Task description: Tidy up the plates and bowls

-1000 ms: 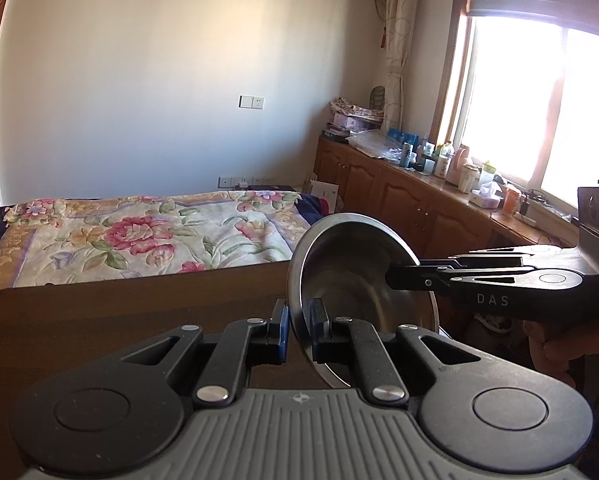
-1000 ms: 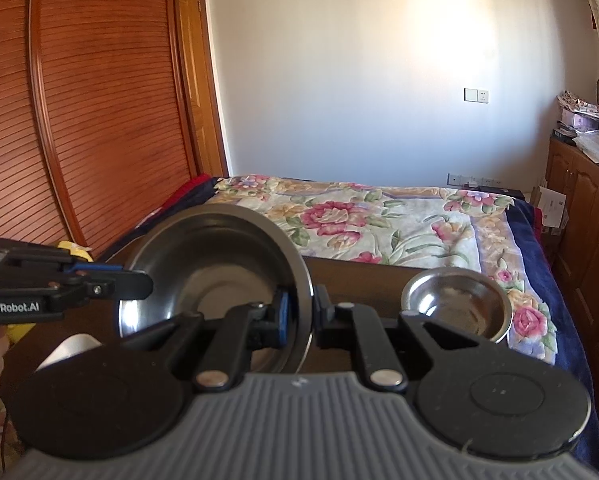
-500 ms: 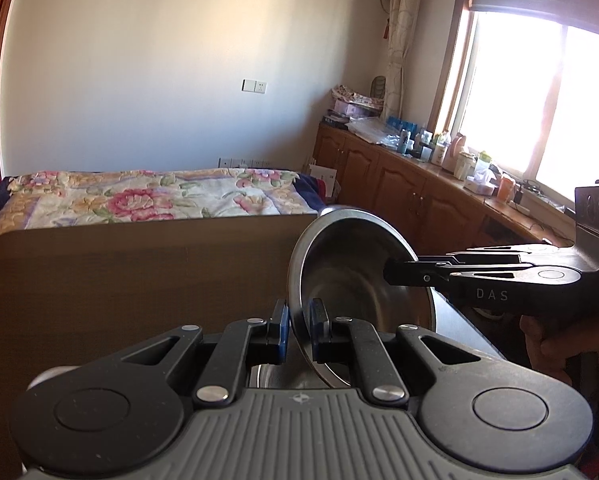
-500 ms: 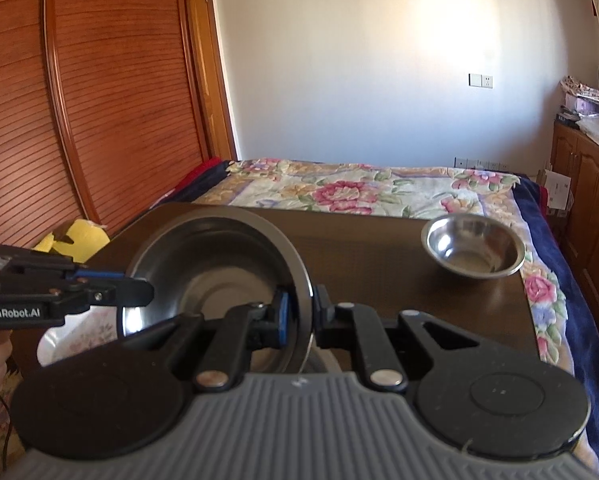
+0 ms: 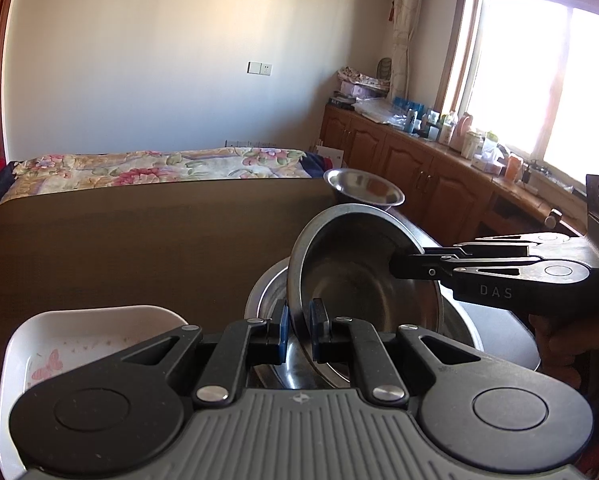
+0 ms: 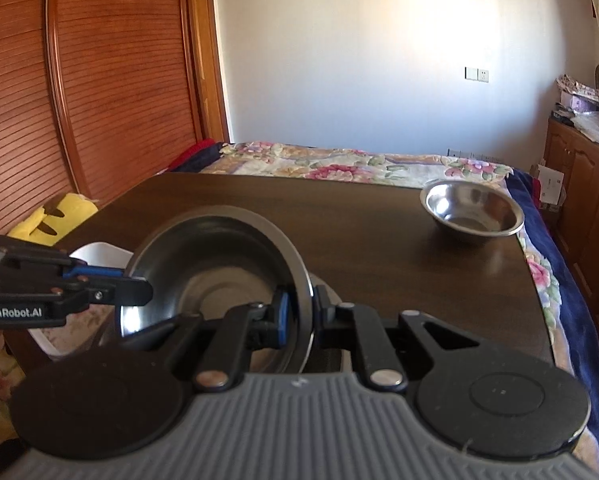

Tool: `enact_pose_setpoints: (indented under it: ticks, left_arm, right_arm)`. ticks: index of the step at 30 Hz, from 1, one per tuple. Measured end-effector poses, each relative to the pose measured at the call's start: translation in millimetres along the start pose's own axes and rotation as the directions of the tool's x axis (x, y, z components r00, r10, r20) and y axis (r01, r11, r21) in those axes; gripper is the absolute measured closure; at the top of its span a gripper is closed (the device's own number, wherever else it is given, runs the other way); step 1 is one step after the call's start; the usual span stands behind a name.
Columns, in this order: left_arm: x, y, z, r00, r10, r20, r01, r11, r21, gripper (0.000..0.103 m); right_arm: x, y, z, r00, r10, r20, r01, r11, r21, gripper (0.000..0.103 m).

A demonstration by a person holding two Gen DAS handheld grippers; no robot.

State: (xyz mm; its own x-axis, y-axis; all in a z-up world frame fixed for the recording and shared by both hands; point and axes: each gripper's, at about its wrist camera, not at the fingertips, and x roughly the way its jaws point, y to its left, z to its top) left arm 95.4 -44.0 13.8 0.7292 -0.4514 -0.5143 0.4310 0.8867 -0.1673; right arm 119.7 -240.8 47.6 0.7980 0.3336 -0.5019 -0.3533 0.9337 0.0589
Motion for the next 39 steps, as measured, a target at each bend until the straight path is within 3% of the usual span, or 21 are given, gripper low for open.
enact_pose_setpoints:
  ticks: [9,23,39]
  left_arm:
    - [5.5,-2.9,-9.6,1.000,0.027,-0.011,-0.027,0.999,0.027,0.091]
    - [12.5,-9.1,-17.2,0.997,0.080,-0.006,-0.079,0.992,0.101,0.091]
    - [-2.2,-2.9,-12.1,0.997,0.065,0.043,-0.066,0.997,0.039,0.091]
  right_arm:
    - [2.9,2.6,-7.2,1.000,-0.011,-0.012,0.011,1.000,-0.007,0.089]
    - [5.6,13.9,-12.0,0.998,-0.054,-0.022,0.051,0.992,-0.115,0.089]
    - [12.5,22.6,-2.9,0.991,-0.079,-0.108,0.052,0.972,-0.230,0.089]
